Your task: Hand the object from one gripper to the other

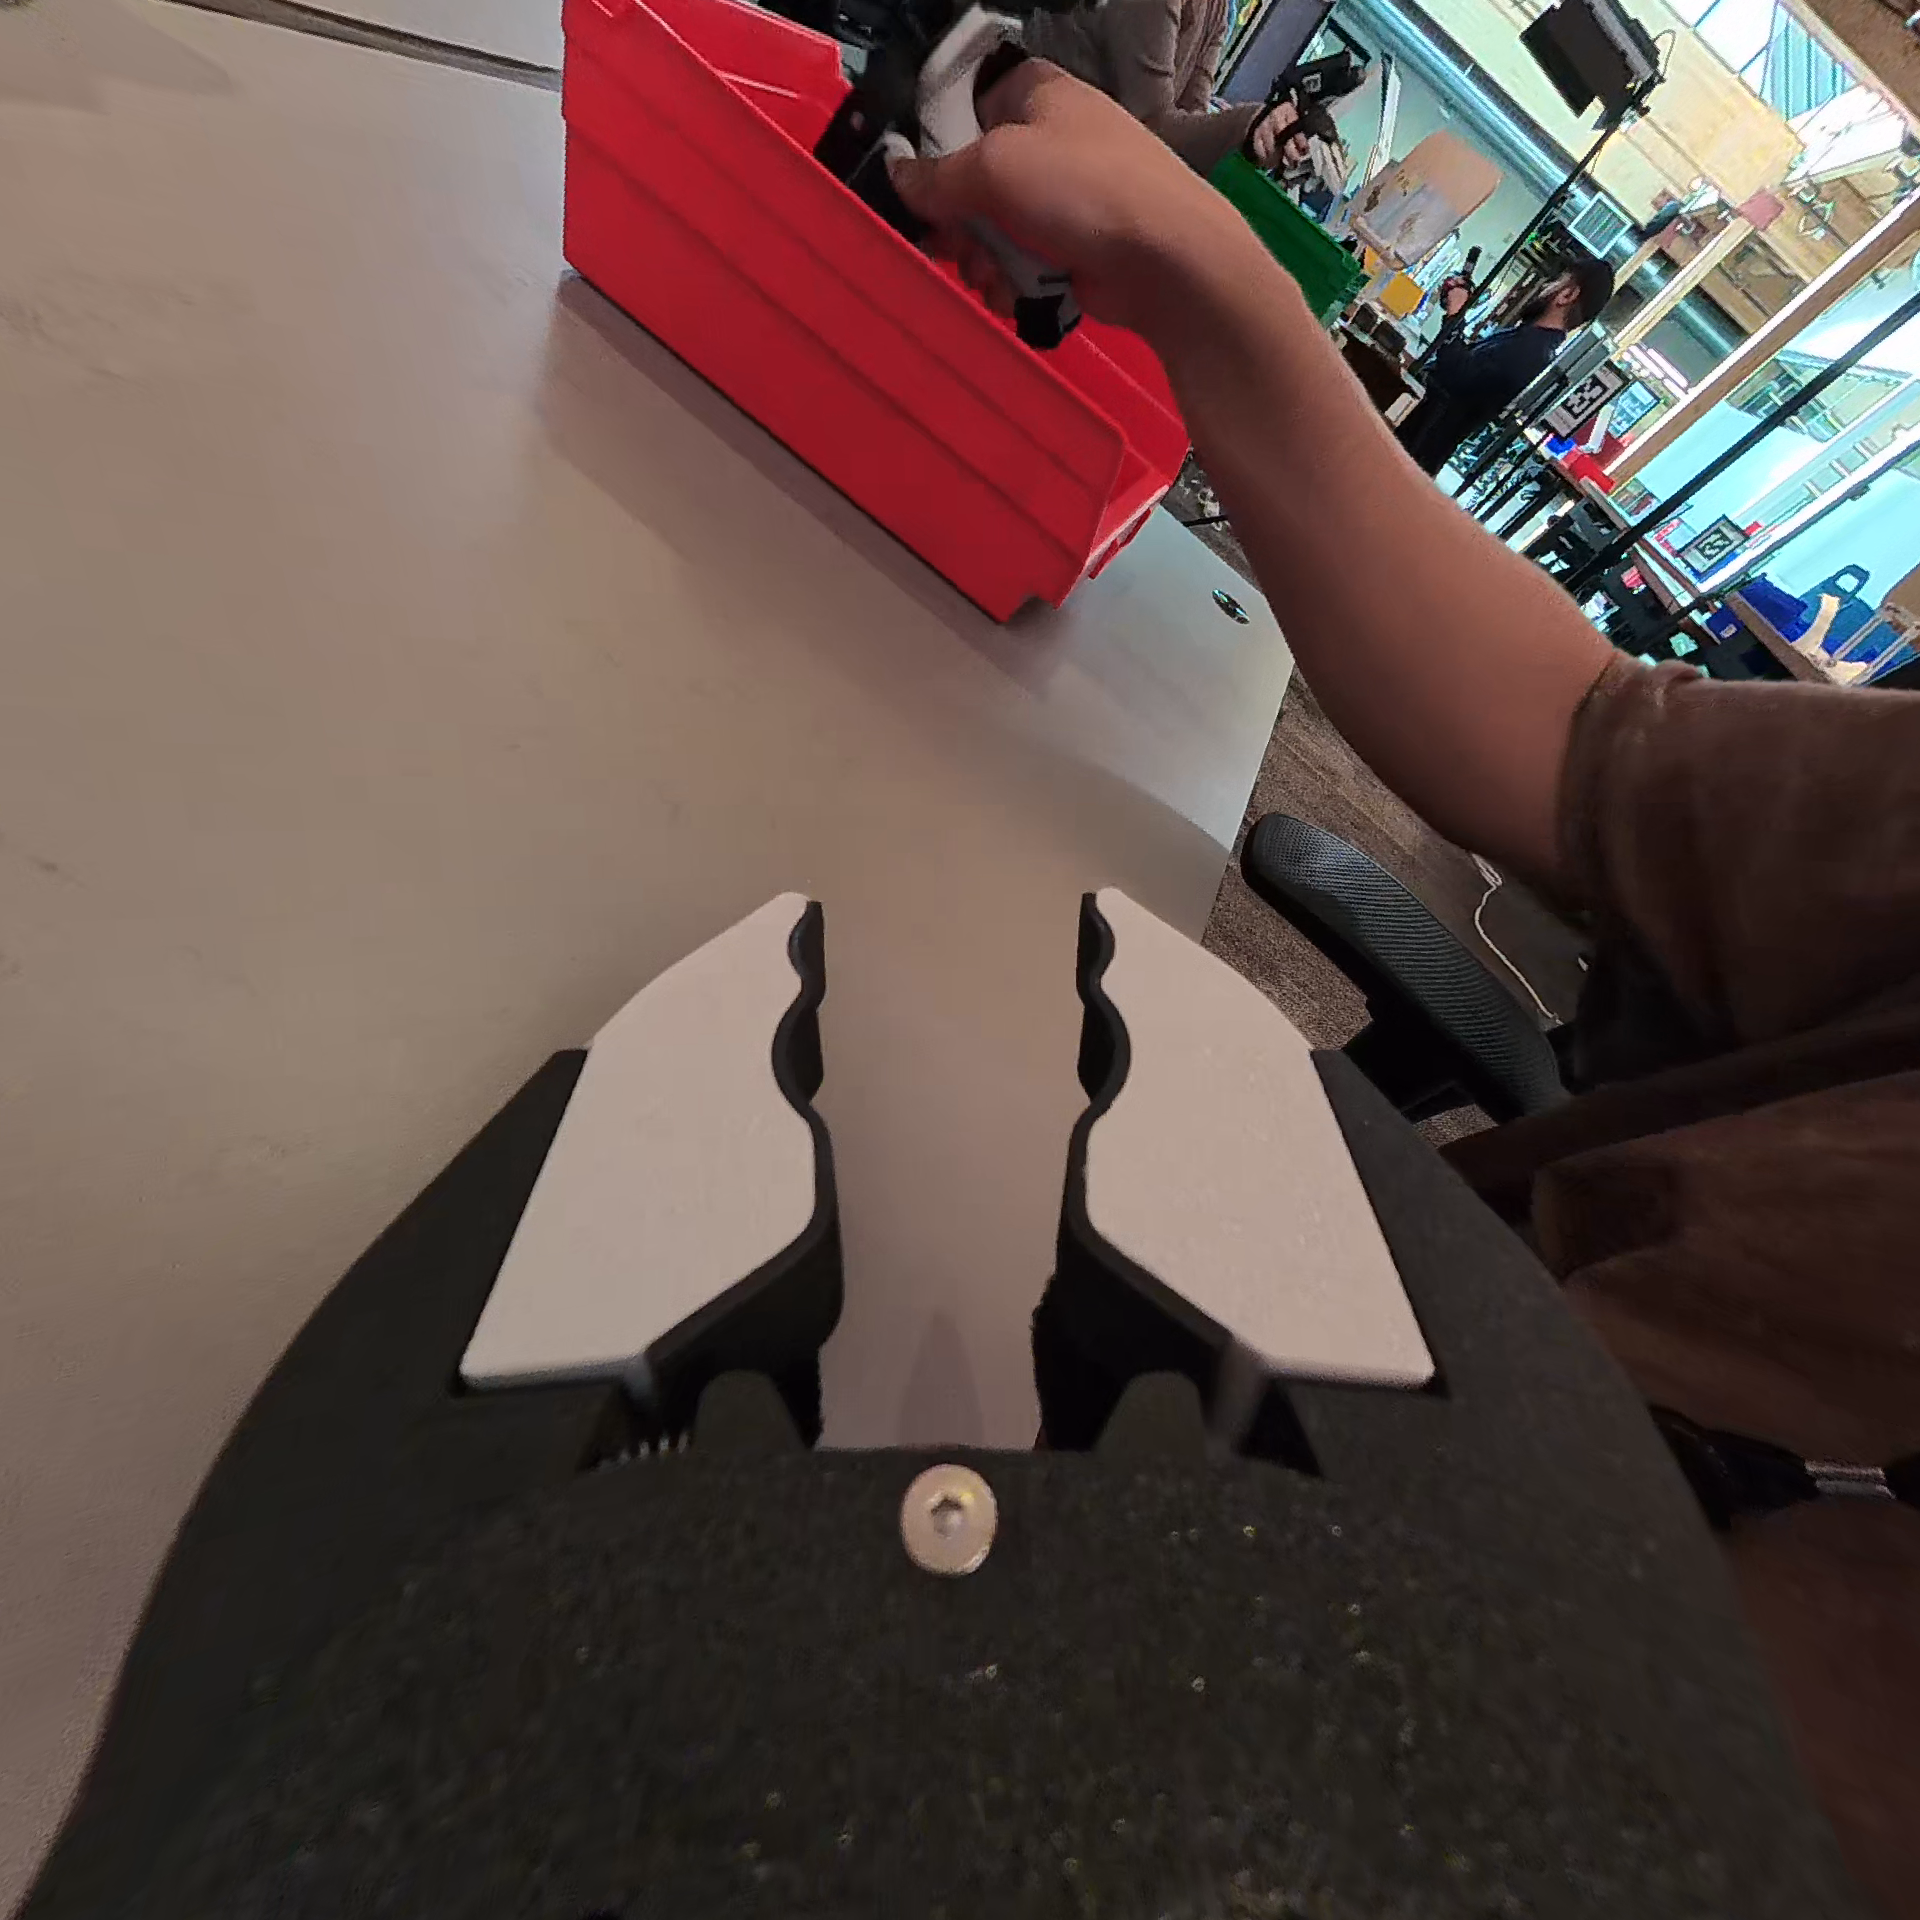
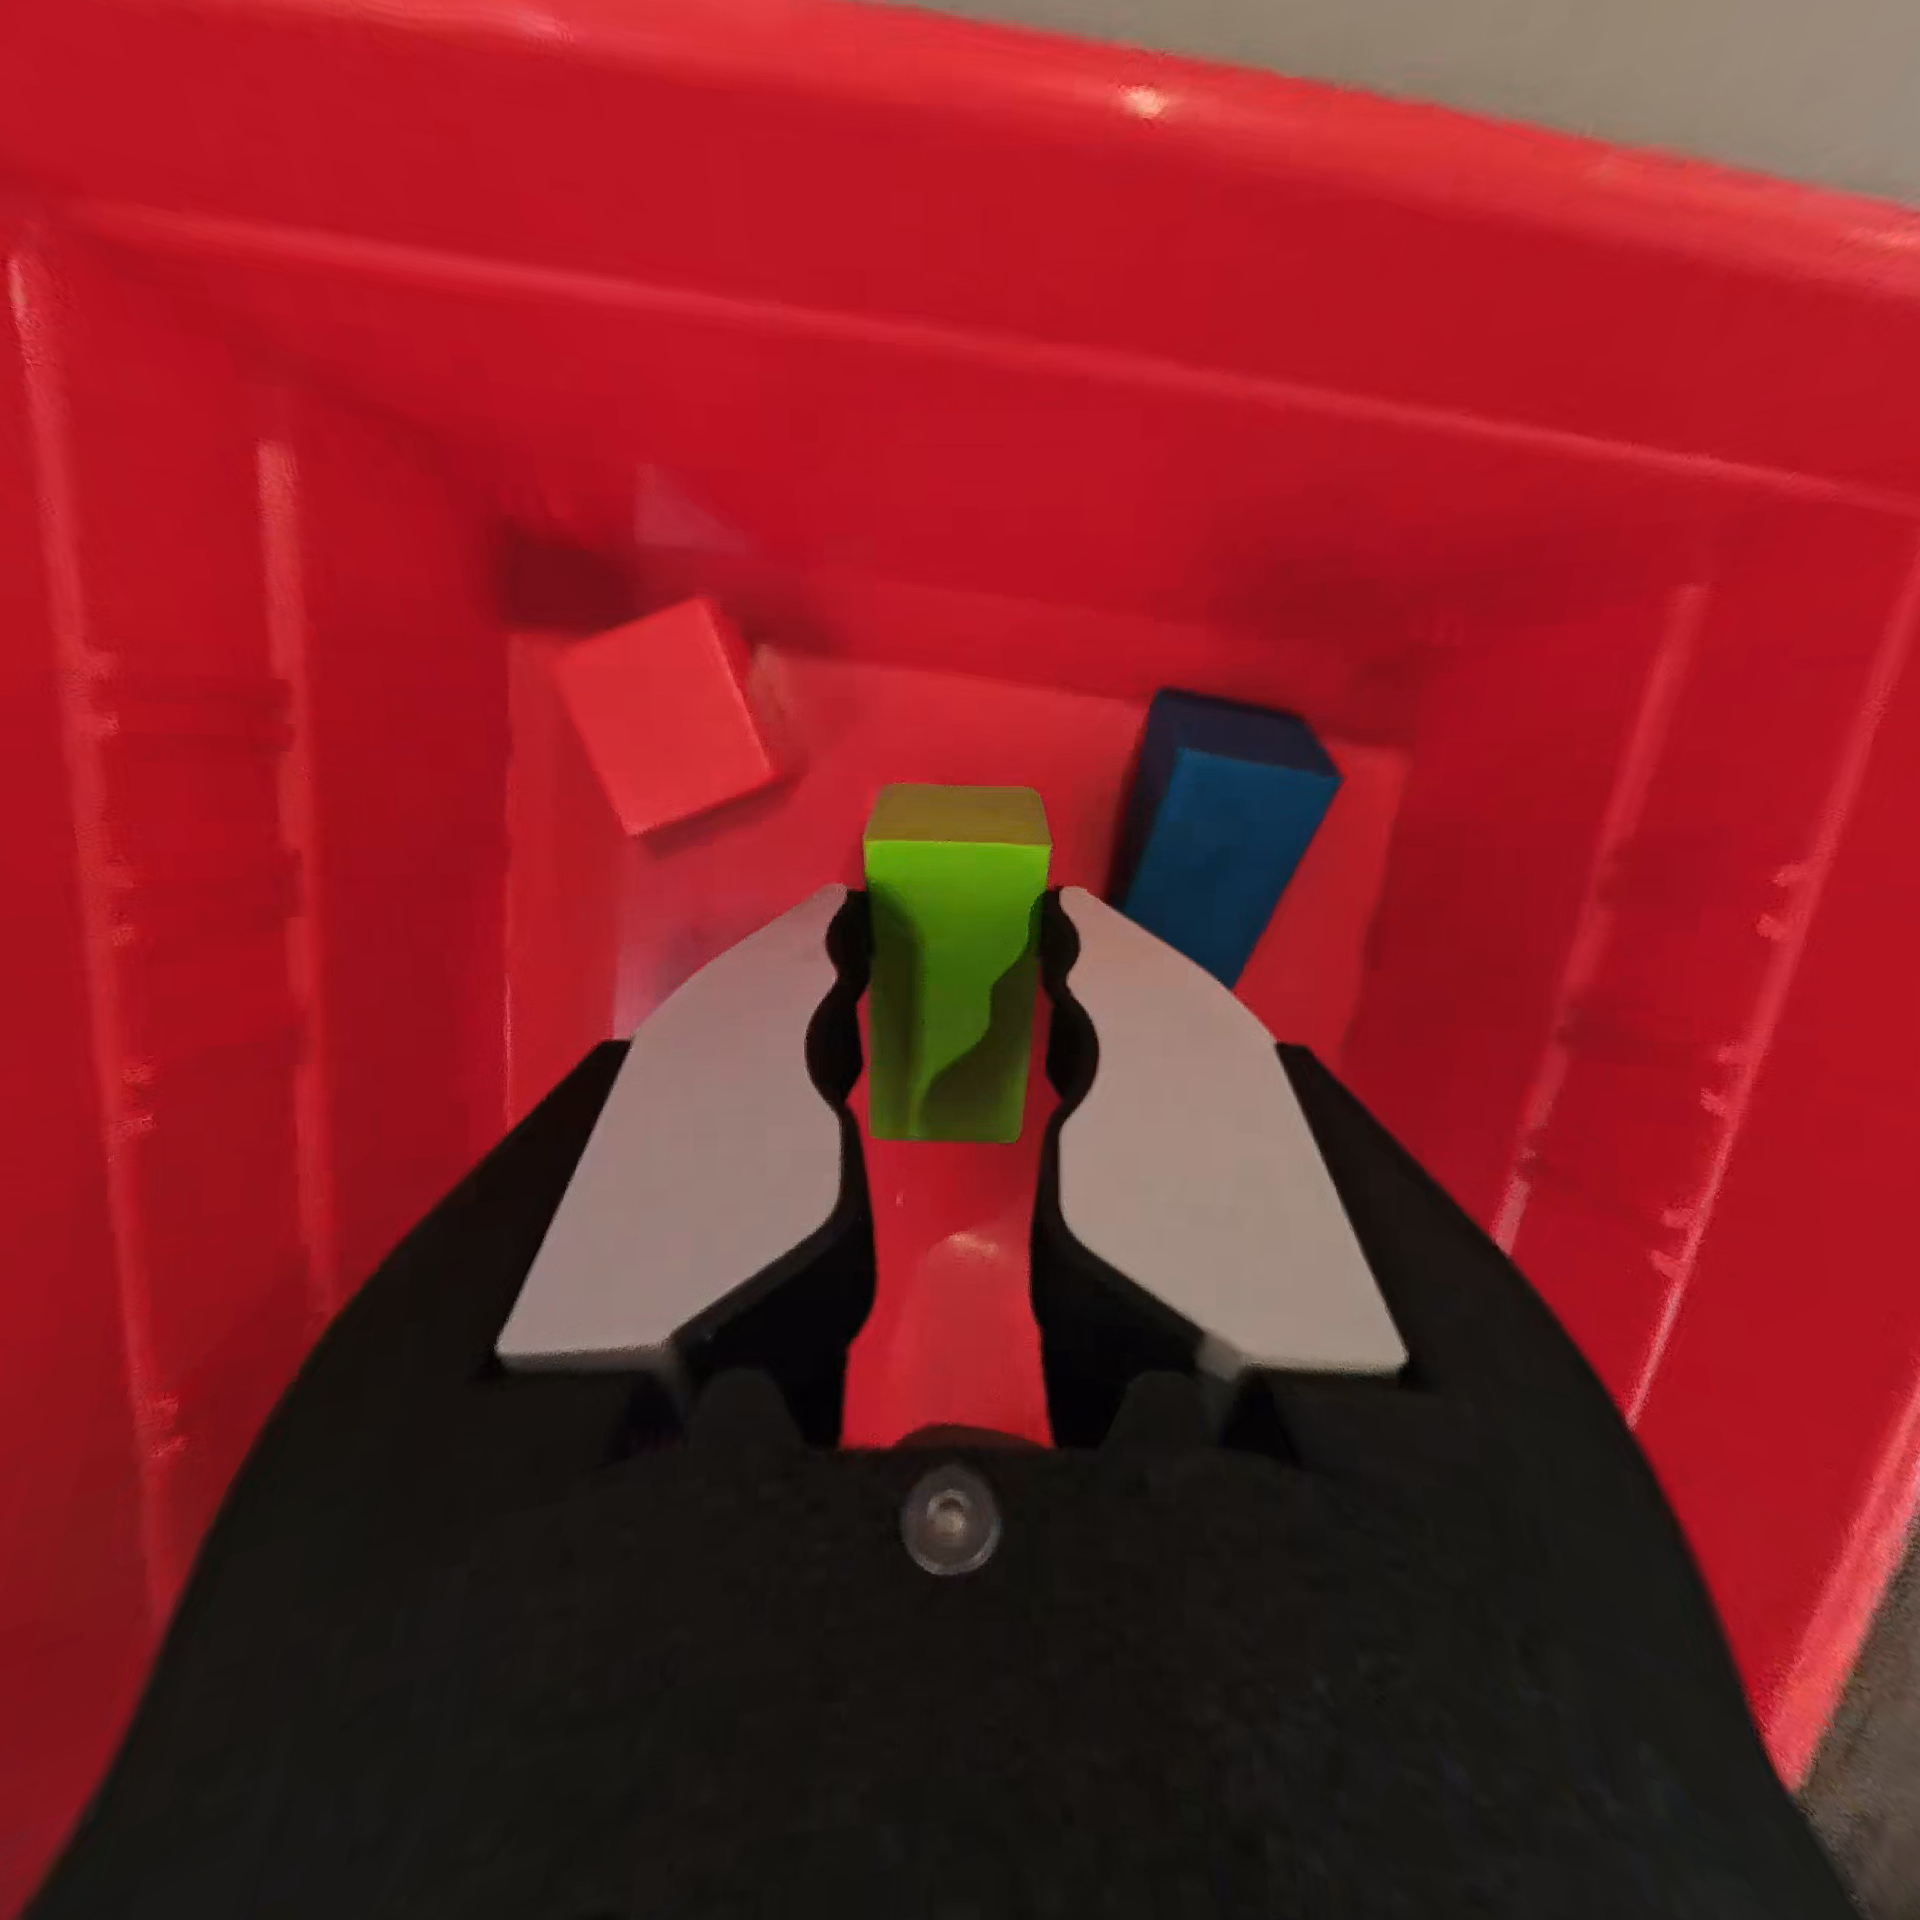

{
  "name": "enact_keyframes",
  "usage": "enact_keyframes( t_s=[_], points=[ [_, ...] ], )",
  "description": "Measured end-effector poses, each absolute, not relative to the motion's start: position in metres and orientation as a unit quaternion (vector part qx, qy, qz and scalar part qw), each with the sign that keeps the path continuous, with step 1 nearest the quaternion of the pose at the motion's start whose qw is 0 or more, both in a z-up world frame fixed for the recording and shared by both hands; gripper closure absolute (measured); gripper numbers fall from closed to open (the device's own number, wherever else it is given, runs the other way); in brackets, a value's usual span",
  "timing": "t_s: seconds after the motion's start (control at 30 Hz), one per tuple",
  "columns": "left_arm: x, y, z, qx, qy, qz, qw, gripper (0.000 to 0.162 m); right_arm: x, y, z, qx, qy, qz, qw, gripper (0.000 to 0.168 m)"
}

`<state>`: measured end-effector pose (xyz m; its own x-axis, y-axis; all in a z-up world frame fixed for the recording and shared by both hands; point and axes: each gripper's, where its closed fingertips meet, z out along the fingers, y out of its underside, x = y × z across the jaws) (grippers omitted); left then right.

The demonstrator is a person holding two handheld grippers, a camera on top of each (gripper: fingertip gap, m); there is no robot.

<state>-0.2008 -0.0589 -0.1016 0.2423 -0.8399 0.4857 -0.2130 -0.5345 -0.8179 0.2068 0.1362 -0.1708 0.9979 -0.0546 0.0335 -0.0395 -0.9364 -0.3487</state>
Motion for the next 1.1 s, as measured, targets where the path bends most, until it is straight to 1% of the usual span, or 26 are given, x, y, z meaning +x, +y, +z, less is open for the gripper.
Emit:
enact_keyframes(
  t_s=[0.17,0.33,0.37,0.4,0.43,0.5,0.6,0.7,0.77,0.8,0.9,0.93,0.97,1.0,1.07,1.1],
  points=[
    [-0.2,-0.061,-0.105,-0.724,0.382,-0.478,0.319,0.116,0.207,0.144,-0.181,-0.985,0.042,-0.012,0.167,0.136],
    [-0.201,-0.059,-0.103,-0.72,0.388,-0.467,0.337,0.115,0.207,0.146,-0.18,-0.98,0.044,-0.013,0.192,0.136],
    [-0.202,-0.058,-0.103,-0.719,0.388,-0.467,0.339,0.115,0.207,0.145,-0.175,-0.978,0.043,-0.013,0.203,0.133],
    [-0.202,-0.058,-0.101,-0.717,0.386,-0.468,0.345,0.114,0.206,0.145,-0.167,-0.974,0.041,-0.012,0.221,0.125],
    [-0.202,-0.057,-0.1,-0.714,0.385,-0.469,0.349,0.111,0.203,0.143,-0.155,-0.968,0.036,-0.01,0.247,0.122],
    [-0.204,-0.056,-0.097,-0.712,0.385,-0.465,0.358,0.109,0.186,0.137,-0.118,-0.946,0.001,0.016,0.324,0.121],
    [-0.207,-0.053,-0.096,-0.71,0.396,-0.442,0.379,0.105,0.149,0.105,-0.054,-0.881,-0.042,0.071,0.466,0.117],
    [-0.209,-0.048,-0.096,-0.708,0.41,-0.406,0.407,0.098,0.101,0.047,-0.015,-0.789,-0.086,0.141,0.592,0.114],
    [-0.208,-0.046,-0.094,-0.694,0.421,-0.389,0.436,0.093,0.076,0.005,-0.012,-0.743,-0.092,0.161,0.643,0.11],
    [-0.208,-0.046,-0.092,-0.686,0.428,-0.381,0.448,0.091,0.066,-0.014,-0.016,-0.727,-0.09,0.164,0.66,0.113],
    [-0.208,-0.04,-0.094,-0.678,0.436,-0.339,0.485,0.084,0.04,-0.058,-0.044,-0.703,-0.069,0.177,0.686,0.114],
    [-0.209,-0.039,-0.099,-0.685,0.439,-0.326,0.482,0.083,0.031,-0.068,-0.052,-0.694,-0.068,0.184,0.692,0.114],
    [-0.212,-0.039,-0.109,-0.702,0.444,-0.309,0.464,0.088,0.024,-0.075,-0.06,-0.689,-0.07,0.19,0.696,0.117],
    [-0.213,-0.038,-0.117,-0.717,0.446,-0.295,0.446,0.096,0.017,-0.08,-0.064,-0.69,-0.073,0.201,0.692,0.116],
    [-0.211,-0.039,-0.123,-0.727,0.445,-0.301,0.428,0.086,0.006,-0.088,-0.053,-0.673,-0.091,0.237,0.695,0.117],
    [-0.209,-0.041,-0.123,-0.727,0.446,-0.306,0.423,0.086,0.004,-0.09,-0.047,-0.662,-0.098,0.238,0.704,0.118]
  ],
)
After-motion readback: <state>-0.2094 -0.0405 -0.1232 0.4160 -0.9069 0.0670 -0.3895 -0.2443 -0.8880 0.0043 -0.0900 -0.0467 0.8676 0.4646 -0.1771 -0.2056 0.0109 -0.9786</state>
